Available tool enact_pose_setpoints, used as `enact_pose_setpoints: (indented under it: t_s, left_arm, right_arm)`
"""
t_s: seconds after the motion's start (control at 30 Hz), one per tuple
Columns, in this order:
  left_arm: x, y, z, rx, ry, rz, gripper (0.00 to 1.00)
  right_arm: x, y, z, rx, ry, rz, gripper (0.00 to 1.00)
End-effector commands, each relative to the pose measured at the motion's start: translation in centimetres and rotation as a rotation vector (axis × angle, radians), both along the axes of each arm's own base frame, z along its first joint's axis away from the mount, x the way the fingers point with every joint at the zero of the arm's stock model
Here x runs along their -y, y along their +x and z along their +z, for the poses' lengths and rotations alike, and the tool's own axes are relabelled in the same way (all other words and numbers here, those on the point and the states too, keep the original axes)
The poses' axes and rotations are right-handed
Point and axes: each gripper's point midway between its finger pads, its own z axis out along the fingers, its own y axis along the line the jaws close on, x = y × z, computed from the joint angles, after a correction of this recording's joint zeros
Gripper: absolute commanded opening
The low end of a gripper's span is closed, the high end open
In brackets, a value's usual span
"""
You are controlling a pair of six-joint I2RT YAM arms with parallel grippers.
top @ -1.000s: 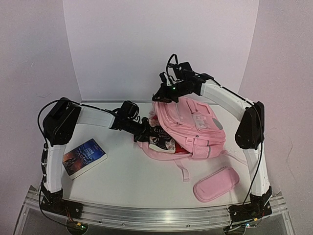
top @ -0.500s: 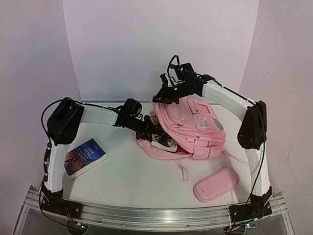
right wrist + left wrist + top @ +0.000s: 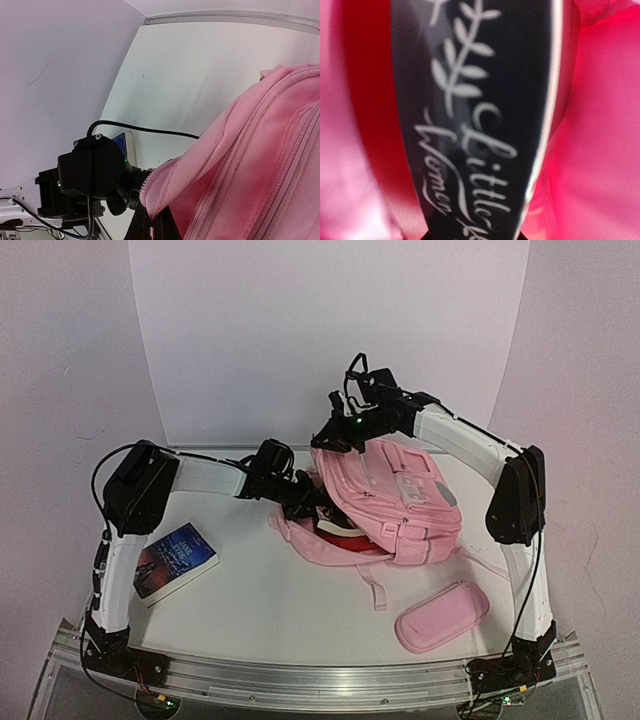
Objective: Pack the student bag
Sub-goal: Place the book in the student bag.
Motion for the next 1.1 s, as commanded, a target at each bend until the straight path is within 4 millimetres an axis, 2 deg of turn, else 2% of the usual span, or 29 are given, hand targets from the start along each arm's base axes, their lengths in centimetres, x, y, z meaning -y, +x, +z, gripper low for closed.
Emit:
enact_pose_setpoints:
  t_s: [0.0, 0.07, 0.13, 0.23, 0.33, 0.4, 0.53, 0.63, 0.77, 0.83, 0.87, 1.07]
  left_arm:
    - [0.6, 0.5, -1.1, 0.001, 0.085, -0.047, 0.12]
    - [-0.1, -0.3, -1.4, 0.012, 0.158, -0.085, 0.31]
    - [-1.8, -1.2, -1.4, 0.017, 0.269, -0.098, 0.51]
    - [-4.0, -1.9, -0.9, 0.039, 0.384, -0.102, 0.68]
    - [-5.7, -2.4, -0.1, 0.049, 0.468, -0.106, 0.76]
    - [-6.4, -2.6, 1.1, 0.076, 0.486, -0.105, 0.78]
    - [-8.1, -1.9, 4.9, 0.191, 0.494, -0.06, 0.8]
    - [-10.3, -1.1, 5.7, 0.208, 0.493, -0.02, 0.75]
    - [-11.7, 0.6, 4.6, 0.247, 0.512, -0.055, 0.61]
    - [-11.3, 1.5, 4.3, 0.282, 0.509, -0.105, 0.57]
    - [-11.0, 1.6, 3.5, 0.273, 0.508, -0.134, 0.55]
    - [-9.6, 4.0, 1.8, 0.325, 0.519, -0.189, 0.54]
  right_arm:
    - [-1.4, -1.5, 9.0, 0.168, 0.173, 0.072, 0.0]
    - [-1.3, -1.4, 9.1, 0.179, 0.169, 0.069, 0.0]
    - [-1.0, -1.3, 8.9, 0.183, 0.161, 0.064, 0.0]
    - [-0.4, -1.0, 8.3, 0.174, 0.148, 0.052, 0.0]
    - [0.2, -0.4, 8.3, 0.173, 0.148, 0.039, 0.0]
    - [0.7, 0.0, 8.3, 0.175, 0.146, 0.028, 0.0]
    - [2.0, 0.5, 8.2, 0.163, 0.142, 0.013, 0.0]
    - [2.5, 0.0, 8.0, 0.153, 0.138, 0.023, 0.0]
    - [2.7, -0.8, 7.5, 0.134, 0.135, 0.038, 0.0]
    - [2.8, -1.0, 7.4, 0.128, 0.134, 0.041, 0.0]
    - [2.8, -1.1, 7.5, 0.128, 0.135, 0.043, 0.0]
    - [3.0, -1.6, 7.9, 0.128, 0.141, 0.051, 0.0]
